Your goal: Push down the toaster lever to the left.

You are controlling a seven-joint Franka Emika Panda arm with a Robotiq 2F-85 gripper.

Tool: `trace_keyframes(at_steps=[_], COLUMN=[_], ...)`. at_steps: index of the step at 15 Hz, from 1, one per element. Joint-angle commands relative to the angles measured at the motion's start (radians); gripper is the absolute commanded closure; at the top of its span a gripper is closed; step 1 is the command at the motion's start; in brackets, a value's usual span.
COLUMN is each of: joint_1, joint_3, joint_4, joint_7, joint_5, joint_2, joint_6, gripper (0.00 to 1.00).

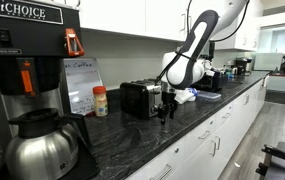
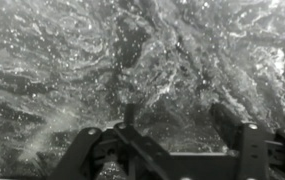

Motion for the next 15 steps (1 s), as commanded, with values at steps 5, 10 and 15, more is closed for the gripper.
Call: trace_keyframes(at_steps=[5,10,15], joint_1=[-0.035,-0.074,-0.04], joint_3=[0.038,0.121,0.118], joint_4=[-0.025,-0.004,0.062], joint_7=[-0.045,-0.176,-0.257], joint_5=[0.033,0.136,0.174], joint_2=[-0.069,-0.237,-0.422], joint_6=[-0.06,-0.236,-0.518], gripper=[0.0,0.0,0.0])
